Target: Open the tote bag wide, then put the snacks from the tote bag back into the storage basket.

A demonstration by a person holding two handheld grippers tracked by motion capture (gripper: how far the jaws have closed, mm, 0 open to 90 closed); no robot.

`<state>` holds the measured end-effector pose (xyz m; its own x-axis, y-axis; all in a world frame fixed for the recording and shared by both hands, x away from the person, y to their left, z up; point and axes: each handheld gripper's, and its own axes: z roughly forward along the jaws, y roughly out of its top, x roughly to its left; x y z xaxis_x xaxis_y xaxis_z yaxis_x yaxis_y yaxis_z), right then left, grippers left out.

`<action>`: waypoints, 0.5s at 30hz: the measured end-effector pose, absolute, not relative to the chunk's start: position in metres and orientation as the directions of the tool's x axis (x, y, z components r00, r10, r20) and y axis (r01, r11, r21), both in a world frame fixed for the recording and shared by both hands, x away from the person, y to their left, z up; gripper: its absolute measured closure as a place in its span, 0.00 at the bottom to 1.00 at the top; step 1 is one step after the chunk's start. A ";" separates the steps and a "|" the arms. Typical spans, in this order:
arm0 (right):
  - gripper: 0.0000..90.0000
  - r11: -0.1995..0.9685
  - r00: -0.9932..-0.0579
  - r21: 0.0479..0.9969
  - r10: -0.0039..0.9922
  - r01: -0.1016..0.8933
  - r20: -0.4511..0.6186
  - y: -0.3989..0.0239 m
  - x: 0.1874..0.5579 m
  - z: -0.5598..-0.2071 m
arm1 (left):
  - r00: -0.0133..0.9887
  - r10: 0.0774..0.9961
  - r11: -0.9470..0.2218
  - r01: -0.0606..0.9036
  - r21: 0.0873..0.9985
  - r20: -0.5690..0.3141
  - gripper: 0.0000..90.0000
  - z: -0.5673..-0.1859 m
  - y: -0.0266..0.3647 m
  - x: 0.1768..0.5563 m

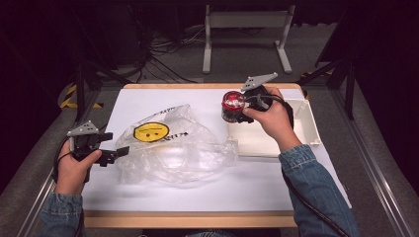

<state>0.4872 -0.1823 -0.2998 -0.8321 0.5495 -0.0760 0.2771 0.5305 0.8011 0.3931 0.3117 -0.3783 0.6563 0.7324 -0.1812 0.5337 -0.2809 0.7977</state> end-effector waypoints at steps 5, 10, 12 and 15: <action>0.28 0.526 -0.820 0.800 0.568 0.289 -0.077 -0.190 0.493 -0.301 | 0.653 0.737 -0.282 0.531 0.799 -0.174 0.06 -0.378 0.313 0.393; 0.28 0.530 -0.804 0.790 0.589 0.307 -0.083 -0.202 0.504 -0.304 | 0.653 0.735 -0.279 0.534 0.798 -0.180 0.06 -0.379 0.314 0.393; 0.28 0.537 -0.800 0.786 0.593 0.307 -0.093 -0.205 0.508 -0.307 | 0.654 0.736 -0.285 0.530 0.799 -0.172 0.06 -0.379 0.314 0.393; 0.28 0.547 -0.794 0.780 0.598 0.305 -0.108 -0.209 0.514 -0.312 | 0.654 0.734 -0.279 0.538 0.796 -0.184 0.06 -0.380 0.313 0.393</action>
